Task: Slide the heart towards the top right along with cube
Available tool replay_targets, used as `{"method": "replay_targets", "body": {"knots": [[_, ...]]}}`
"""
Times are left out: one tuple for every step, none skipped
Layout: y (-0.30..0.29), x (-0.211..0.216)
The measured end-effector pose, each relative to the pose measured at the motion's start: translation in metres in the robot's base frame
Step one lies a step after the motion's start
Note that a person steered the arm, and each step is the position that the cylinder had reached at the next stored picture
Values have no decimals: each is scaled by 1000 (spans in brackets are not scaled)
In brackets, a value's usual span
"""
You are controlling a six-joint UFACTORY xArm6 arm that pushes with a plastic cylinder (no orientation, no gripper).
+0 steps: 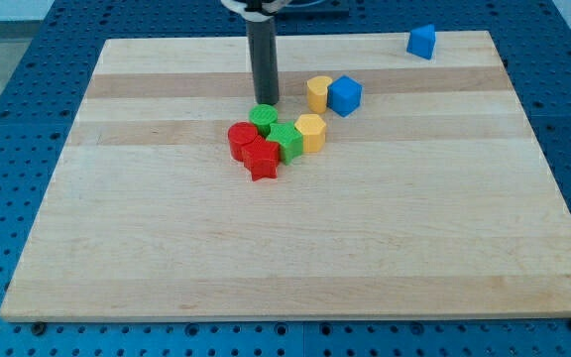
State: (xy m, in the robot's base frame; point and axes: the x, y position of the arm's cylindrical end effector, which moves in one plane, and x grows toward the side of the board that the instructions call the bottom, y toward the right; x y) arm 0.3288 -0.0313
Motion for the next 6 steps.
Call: {"method": "replay_targets", "body": {"knots": [[29,0],[57,0],[89,0],[113,6],[126,21],[143,25]]}}
